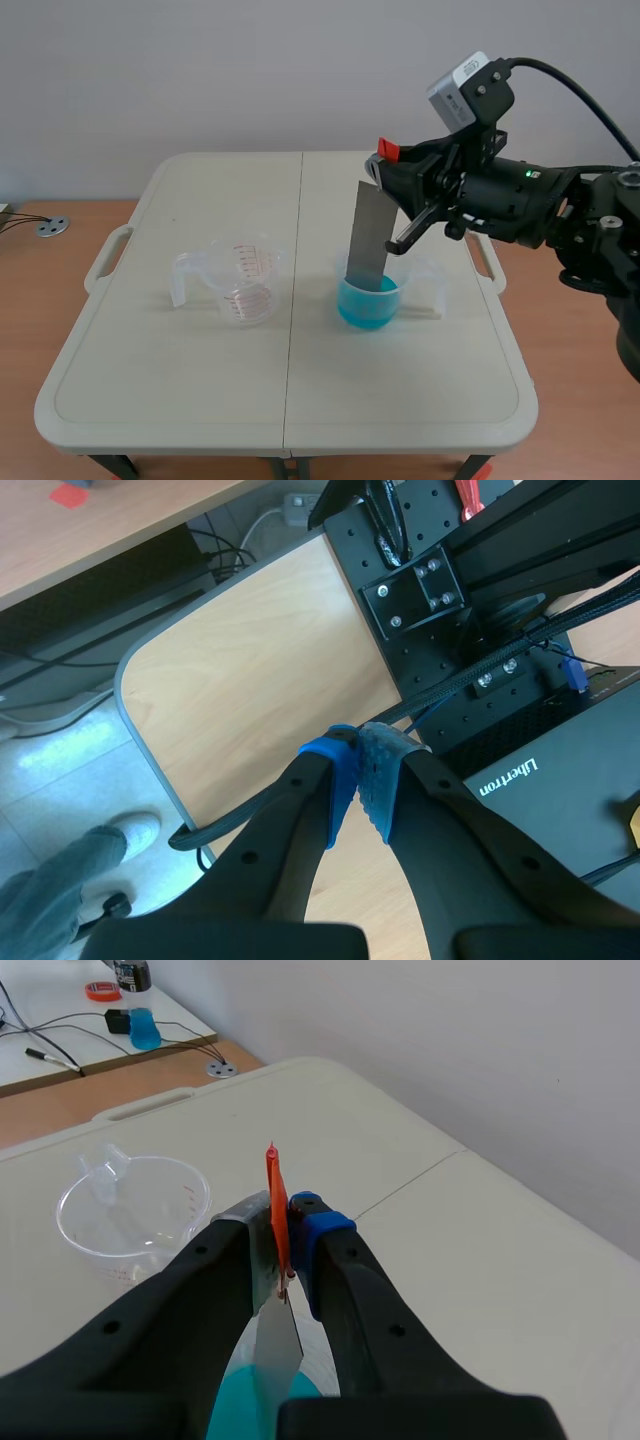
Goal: Hold the metal plate by the orange handle, dip it into the blue solution, take it out and point at it, then put the plate back in the beaker on the left.
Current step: 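Hold the plate still in the solution, then raise the plate and point at it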
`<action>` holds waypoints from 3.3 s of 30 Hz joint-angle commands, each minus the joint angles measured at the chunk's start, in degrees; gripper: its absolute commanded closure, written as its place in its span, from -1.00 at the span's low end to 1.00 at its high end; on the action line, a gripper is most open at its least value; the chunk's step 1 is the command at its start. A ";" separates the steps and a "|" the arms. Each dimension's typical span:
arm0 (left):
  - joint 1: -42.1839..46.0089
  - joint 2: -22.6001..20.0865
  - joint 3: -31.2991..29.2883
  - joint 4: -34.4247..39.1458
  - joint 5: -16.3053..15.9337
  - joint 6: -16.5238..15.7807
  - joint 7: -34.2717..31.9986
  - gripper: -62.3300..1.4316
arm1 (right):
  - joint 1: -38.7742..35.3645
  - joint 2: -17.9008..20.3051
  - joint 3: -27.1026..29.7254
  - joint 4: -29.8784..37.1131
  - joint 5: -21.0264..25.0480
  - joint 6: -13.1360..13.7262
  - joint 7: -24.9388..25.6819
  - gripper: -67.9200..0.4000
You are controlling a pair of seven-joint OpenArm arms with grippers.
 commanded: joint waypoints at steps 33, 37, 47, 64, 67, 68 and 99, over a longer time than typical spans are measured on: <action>-20.39 -8.28 -7.93 13.97 -0.83 -0.42 -0.96 0.90 | 0.09 0.44 3.28 19.91 14.71 0.44 -17.94 0.94; -28.20 -8.31 -6.08 13.97 -0.83 -0.79 1.88 0.90 | 0.09 0.44 3.28 21.77 16.37 0.44 -19.74 0.94; -50.27 -8.28 7.13 13.86 -0.81 -0.79 14.69 0.90 | 0.09 0.44 3.28 23.93 20.44 0.44 -22.23 0.94; -73.48 -3.10 30.21 9.01 -0.35 -0.74 21.84 0.90 | 0.09 0.44 3.28 23.93 21.66 0.44 -22.80 0.94; -76.59 0.20 31.61 5.03 -0.31 -0.76 22.01 0.90 | 0.09 0.44 3.28 23.93 21.66 0.44 -22.82 0.94; -77.61 1.20 31.98 3.69 -0.31 -0.76 22.01 0.90 | 0.09 0.44 3.28 23.93 21.66 0.44 -22.82 0.94; -88.00 10.16 39.30 -10.64 4.15 -1.88 19.74 0.90 | 0.09 0.44 3.28 23.93 21.64 0.44 -22.82 0.94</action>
